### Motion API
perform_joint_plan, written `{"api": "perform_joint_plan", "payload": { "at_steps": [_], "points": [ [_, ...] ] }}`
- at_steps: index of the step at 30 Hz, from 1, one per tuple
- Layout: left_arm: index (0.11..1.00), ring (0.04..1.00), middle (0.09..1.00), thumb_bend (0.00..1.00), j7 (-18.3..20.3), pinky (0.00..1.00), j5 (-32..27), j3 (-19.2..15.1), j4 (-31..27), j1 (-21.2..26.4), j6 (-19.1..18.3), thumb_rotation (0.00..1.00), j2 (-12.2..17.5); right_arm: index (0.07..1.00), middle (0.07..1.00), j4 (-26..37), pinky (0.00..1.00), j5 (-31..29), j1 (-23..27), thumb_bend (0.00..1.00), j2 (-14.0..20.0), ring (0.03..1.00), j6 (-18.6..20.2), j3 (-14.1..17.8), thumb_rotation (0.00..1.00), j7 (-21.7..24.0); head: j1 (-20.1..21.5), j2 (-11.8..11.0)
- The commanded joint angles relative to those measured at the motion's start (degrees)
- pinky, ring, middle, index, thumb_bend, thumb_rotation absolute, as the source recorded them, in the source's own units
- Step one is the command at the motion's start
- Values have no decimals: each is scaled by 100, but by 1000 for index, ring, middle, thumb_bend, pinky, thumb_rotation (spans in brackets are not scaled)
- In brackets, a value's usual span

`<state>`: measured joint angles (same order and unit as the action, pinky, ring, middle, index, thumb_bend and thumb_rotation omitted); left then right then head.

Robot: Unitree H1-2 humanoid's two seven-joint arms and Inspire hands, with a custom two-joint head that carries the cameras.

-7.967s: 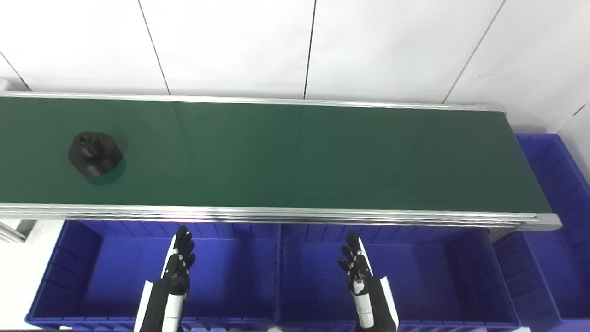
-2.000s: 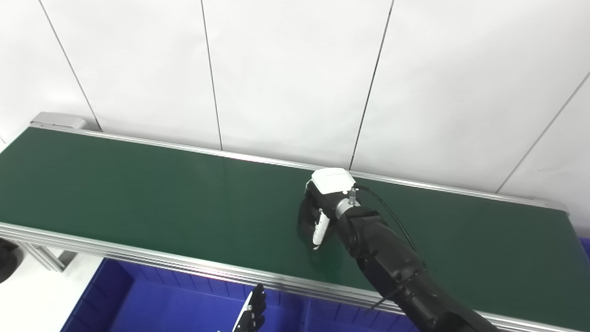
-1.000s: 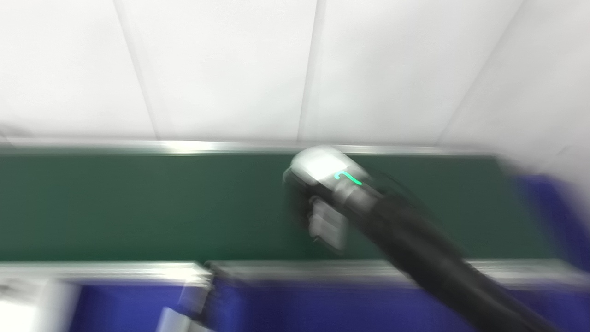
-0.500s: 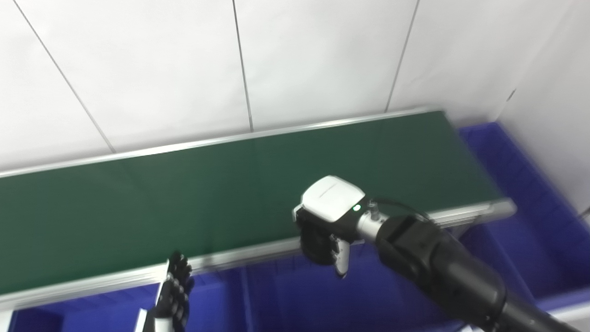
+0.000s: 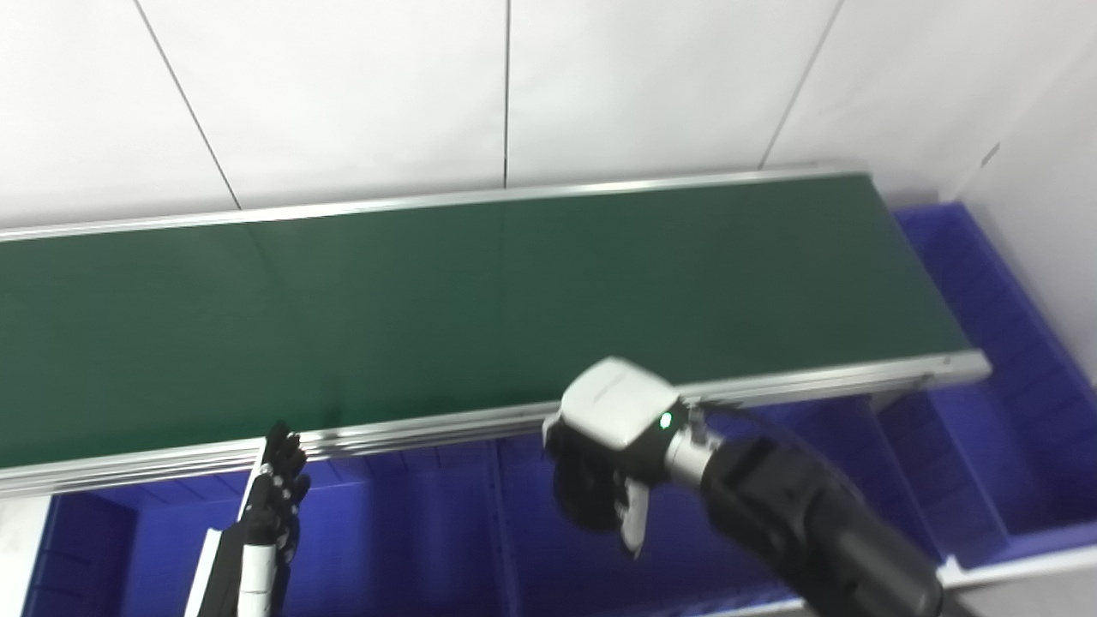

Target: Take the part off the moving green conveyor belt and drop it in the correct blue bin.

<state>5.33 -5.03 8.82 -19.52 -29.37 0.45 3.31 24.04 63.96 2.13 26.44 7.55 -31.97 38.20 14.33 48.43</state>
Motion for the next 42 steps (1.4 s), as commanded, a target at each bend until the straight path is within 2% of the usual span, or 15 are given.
{"api": "perform_joint_plan", "payload": {
  "at_steps": [1,3,8,12,15,16,17,19,20,21,22,26,31,38,42],
  "points": [
    [1000,1000,1000,866,23,1000,75,58,-236,-14,25,942,-43,536,488,89,261,-15,-77,512,55,360,-231,171,0,-282,-33,5],
    [1000,1000,1000,872,10,1000,90,69,-247,-16,-9,935,-76,536,493,89,261,84,-167,512,11,363,-237,203,0,-273,-115,-8],
    [1000,1000,1000,872,-9,1000,100,108,-279,-37,-57,923,-168,549,492,-210,273,221,-320,509,-4,365,-441,179,0,-639,-237,-16],
    [1000,1000,1000,880,0,1000,177,156,-292,-95,-8,927,-212,552,490,-460,262,310,-372,508,16,362,-593,156,0,-977,-346,-41],
    [1000,1000,1000,869,11,1000,178,194,-314,-129,4,933,-223,545,492,-669,284,416,-424,514,32,387,-730,177,1,-1417,-406,-47],
    [1000,1000,1000,859,19,1000,167,201,-310,-136,27,936,-221,607,554,-740,341,502,-429,680,44,466,-732,163,164,-1465,-414,-42],
    [1000,1000,1000,857,26,1000,162,208,-311,-146,44,937,-221,623,570,-809,352,584,-431,713,55,479,-725,150,198,-1474,-423,-39],
    [1000,1000,1000,858,32,1000,141,217,-330,-165,23,937,-221,751,693,-970,483,695,-448,883,48,601,-709,144,442,-1526,-425,-35],
    [1000,1000,1000,861,31,1000,137,219,-338,-171,10,936,-221,793,738,-1003,537,719,-455,930,39,652,-703,148,511,-1532,-425,-35],
    [1000,1000,1000,863,31,1000,134,223,-349,-173,-4,936,-224,815,762,-1008,566,745,-465,954,39,679,-715,139,546,-1528,-428,-32],
    [1000,1000,1000,864,30,1000,133,227,-355,-174,-11,938,-225,857,820,-1003,660,764,-471,982,38,752,-728,134,634,-1520,-428,-32],
    [1000,1000,1000,869,12,1000,154,234,-362,-174,-16,935,-245,911,908,-972,813,804,-483,1000,35,861,-735,88,766,-1383,-457,-38],
    [1000,1000,1000,843,22,1000,162,253,-360,-167,-5,935,-240,927,938,-882,862,719,-524,1000,-9,894,-702,107,787,-1259,-471,-74],
    [1000,1000,1000,836,4,1000,170,268,-307,-164,44,936,-271,922,934,-751,831,532,-616,1000,-48,877,-705,213,808,-1353,-519,-153],
    [1000,1000,1000,842,-37,1000,243,285,-267,-167,122,933,-319,908,914,-327,801,-234,-917,1000,-316,853,-516,636,785,-1484,-614,-243]
  ]
}}
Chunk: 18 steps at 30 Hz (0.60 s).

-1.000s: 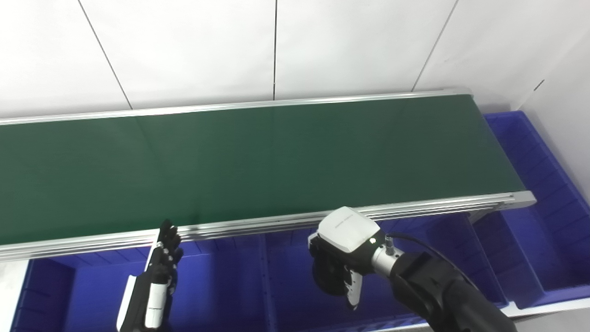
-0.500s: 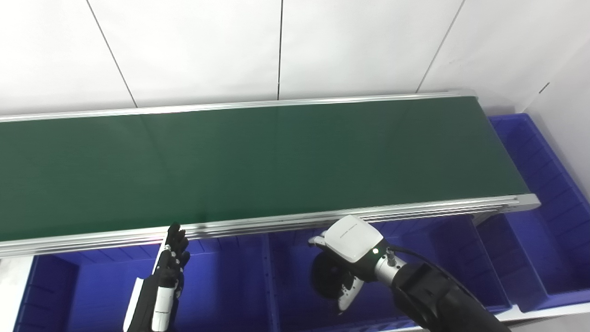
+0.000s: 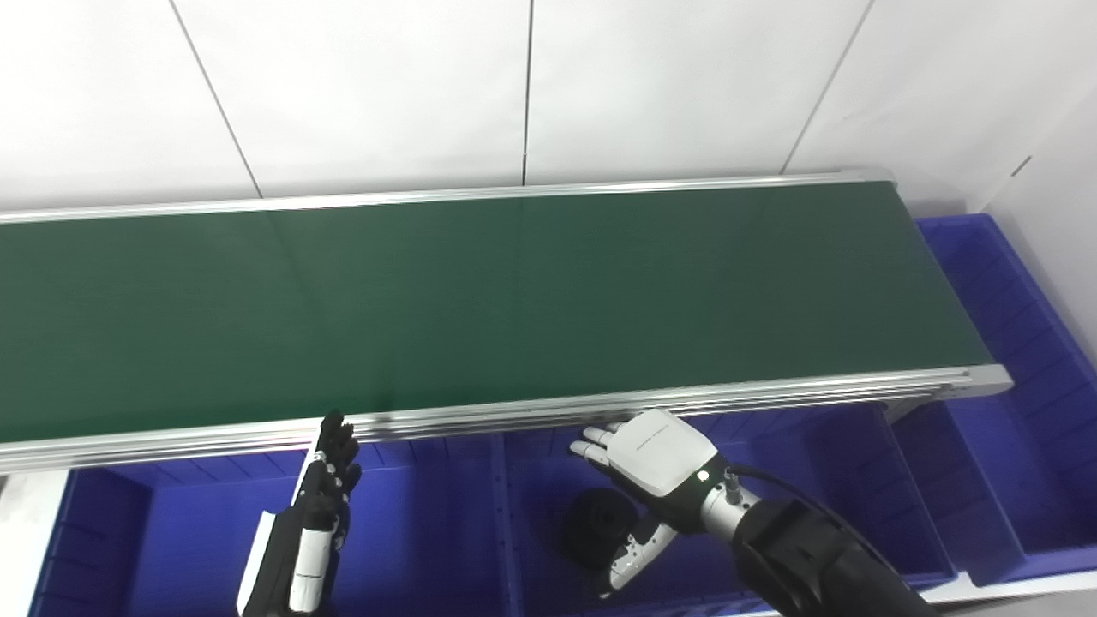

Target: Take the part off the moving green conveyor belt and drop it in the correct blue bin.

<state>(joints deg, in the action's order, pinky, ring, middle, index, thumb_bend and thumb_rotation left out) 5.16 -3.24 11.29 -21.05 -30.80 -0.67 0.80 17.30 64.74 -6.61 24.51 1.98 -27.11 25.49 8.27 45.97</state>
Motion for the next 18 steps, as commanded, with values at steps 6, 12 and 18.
{"api": "perform_joint_plan", "payload": {
  "at_steps": [6,12,18],
  "points": [
    [1000,1000,1000,864,-139,1000,404,23,-18,10,511,935,-110,939,923,964,716,-2036,-732,1000,-809,860,385,1067,873,-398,-216,-169],
    [1000,1000,1000,892,-250,1000,847,-46,193,108,1068,942,-54,976,969,731,819,-4573,-1445,911,-1868,922,130,2039,882,-1020,-503,-316],
    [1000,1000,1000,866,-438,1000,1215,-204,366,198,1661,959,6,1000,999,-25,930,-5978,-1837,844,-2485,973,-1146,2491,942,-1550,-684,-425]
  ]
}}
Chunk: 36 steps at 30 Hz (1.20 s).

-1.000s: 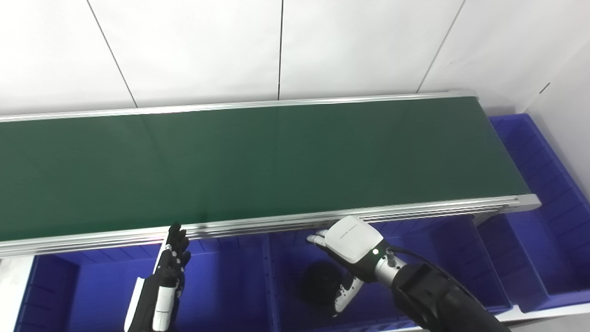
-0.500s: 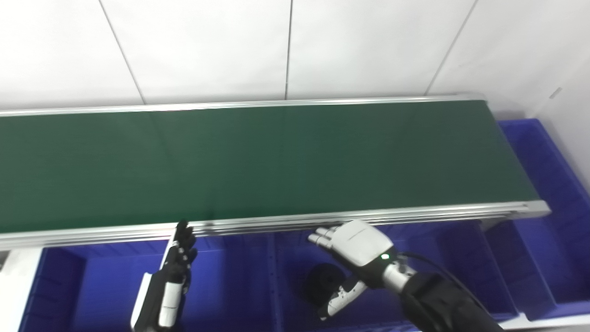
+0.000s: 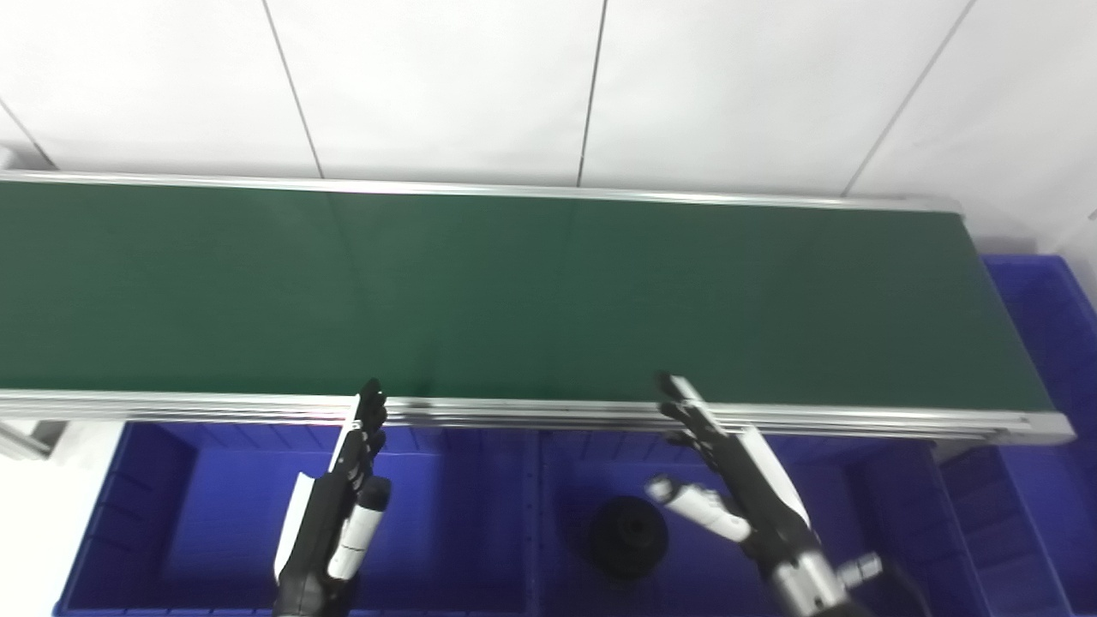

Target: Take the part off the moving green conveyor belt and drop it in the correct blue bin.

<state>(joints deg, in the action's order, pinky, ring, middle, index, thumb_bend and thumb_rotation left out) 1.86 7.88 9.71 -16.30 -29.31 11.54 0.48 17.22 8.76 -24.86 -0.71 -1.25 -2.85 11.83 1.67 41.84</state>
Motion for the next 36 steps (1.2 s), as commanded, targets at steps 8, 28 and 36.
{"api": "perform_joint_plan", "payload": {
  "at_steps": [8,28,36],
  "points": [
    [1000,1000,1000,905,-123,987,41,-149,-128,35,513,976,43,1000,1000,-780,994,-368,-137,820,21,986,-2064,-65,970,-499,155,-33],
    [1000,1000,1000,910,304,984,-516,5,-205,-189,364,989,414,1000,993,-655,954,-408,-1101,838,-870,968,-2332,-611,1000,-1423,524,-162],
    [1000,1000,1000,911,335,1000,-607,-33,151,-39,522,983,441,1000,958,-1120,895,-13,-989,845,-737,923,-2565,-750,1000,-2010,905,-260]
  ]
}}
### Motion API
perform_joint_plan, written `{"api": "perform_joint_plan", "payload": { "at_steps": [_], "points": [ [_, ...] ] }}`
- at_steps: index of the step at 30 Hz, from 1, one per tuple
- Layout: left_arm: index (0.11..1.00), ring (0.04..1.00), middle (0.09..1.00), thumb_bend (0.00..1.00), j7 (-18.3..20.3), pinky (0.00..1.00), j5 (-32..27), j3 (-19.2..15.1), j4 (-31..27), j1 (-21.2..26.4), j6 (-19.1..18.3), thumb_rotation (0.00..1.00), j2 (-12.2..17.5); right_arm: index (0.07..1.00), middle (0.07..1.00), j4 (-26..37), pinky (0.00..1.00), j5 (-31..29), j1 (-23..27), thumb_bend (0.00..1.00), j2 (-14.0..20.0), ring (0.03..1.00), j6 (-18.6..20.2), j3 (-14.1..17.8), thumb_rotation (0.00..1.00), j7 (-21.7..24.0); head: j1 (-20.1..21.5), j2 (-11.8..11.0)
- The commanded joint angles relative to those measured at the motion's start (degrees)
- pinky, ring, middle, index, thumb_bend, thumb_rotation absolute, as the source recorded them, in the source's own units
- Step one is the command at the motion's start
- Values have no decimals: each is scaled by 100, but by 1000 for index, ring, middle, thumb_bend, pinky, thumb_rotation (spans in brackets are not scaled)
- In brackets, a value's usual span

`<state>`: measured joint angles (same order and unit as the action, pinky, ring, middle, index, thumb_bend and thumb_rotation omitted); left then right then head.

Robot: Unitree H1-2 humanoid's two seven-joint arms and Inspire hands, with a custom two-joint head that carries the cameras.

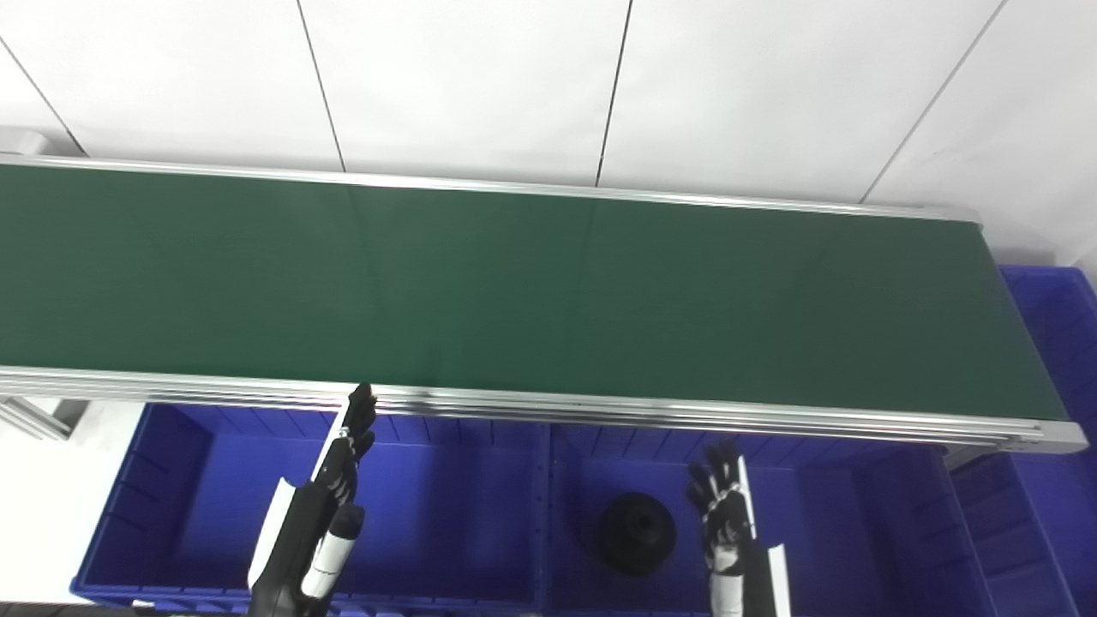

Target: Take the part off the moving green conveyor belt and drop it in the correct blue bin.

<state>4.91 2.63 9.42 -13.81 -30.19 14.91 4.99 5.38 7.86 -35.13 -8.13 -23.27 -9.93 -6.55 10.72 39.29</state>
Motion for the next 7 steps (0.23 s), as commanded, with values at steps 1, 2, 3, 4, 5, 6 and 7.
{"api": "perform_joint_plan", "payload": {
  "at_steps": [1,2,3,4,5,6,7],
  "points": [
    [1000,1000,1000,913,32,1000,-93,-10,-70,68,185,981,-8,1000,956,44,891,157,62,839,17,920,-363,-70,1000,-267,35,-25],
    [1000,1000,1000,921,35,1000,-99,-15,-51,81,185,981,-8,997,949,29,873,213,79,816,36,906,-363,-104,995,-353,35,-25],
    [1000,1000,1000,924,34,1000,-74,-18,-43,85,197,981,-6,995,946,9,866,239,96,808,51,901,-363,-147,993,-423,35,-25],
    [1000,1000,1000,917,36,1000,-63,-22,-39,84,204,989,-2,990,944,-7,866,261,106,803,70,899,-363,-194,985,-487,35,-25],
    [1000,1000,1000,914,38,1000,-55,-23,-38,81,208,992,0,989,943,-17,866,270,114,801,93,898,-362,-238,982,-542,35,-25],
    [1000,1000,1000,908,36,998,-38,-26,-35,77,216,995,2,989,943,-27,868,275,130,800,122,899,-363,-282,980,-586,9,-28],
    [1000,1000,1000,898,36,992,-34,-32,-25,74,224,998,4,990,943,-40,870,292,147,798,145,900,-364,-318,980,-635,2,-22]
  ]
}}
